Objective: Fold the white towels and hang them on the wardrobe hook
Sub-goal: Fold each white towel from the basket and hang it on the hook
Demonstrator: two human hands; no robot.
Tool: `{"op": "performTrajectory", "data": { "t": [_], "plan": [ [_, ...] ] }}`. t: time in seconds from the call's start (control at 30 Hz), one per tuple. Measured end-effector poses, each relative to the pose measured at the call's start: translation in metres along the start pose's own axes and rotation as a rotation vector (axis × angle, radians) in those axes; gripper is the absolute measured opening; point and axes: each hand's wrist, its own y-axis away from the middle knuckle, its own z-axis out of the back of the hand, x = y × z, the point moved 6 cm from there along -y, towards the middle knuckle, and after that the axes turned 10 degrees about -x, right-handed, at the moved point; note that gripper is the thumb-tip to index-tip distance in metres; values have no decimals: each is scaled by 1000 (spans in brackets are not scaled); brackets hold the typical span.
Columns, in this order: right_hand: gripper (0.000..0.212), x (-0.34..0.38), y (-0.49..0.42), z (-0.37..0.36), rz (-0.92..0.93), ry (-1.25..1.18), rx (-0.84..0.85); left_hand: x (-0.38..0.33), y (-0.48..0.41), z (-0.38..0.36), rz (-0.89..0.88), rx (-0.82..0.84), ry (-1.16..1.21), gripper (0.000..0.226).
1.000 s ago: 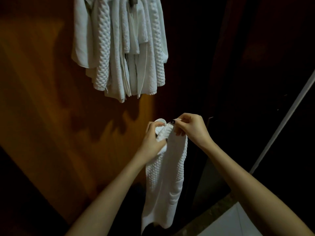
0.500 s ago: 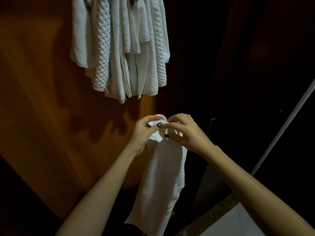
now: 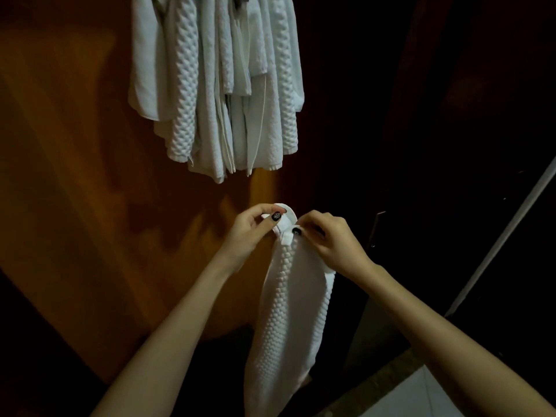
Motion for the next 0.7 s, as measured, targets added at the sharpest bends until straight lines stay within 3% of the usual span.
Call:
{"op": "performTrajectory", "data": {
  "t": [0.13, 0.23, 0.37, 0.5, 0.7],
  "plan": [
    [9, 8, -4, 6, -72, -86, -102, -5, 3, -5, -80, 103, -212, 26],
    [10, 6, -5, 2, -210, -211, -90, -6, 5, -4, -148, 56, -314, 32],
    [7, -1, -5, -1, -318, -302, -72, -5, 10, -12, -235, 141, -470, 41],
    [14, -6, -11, 2, -338, -327, -73, -5, 5, 0, -227, -50, -324, 14],
    [14, -12, -15, 6, -354, -322, -56, -3, 0, -4, -227, -32, -231, 11]
  ]
}}
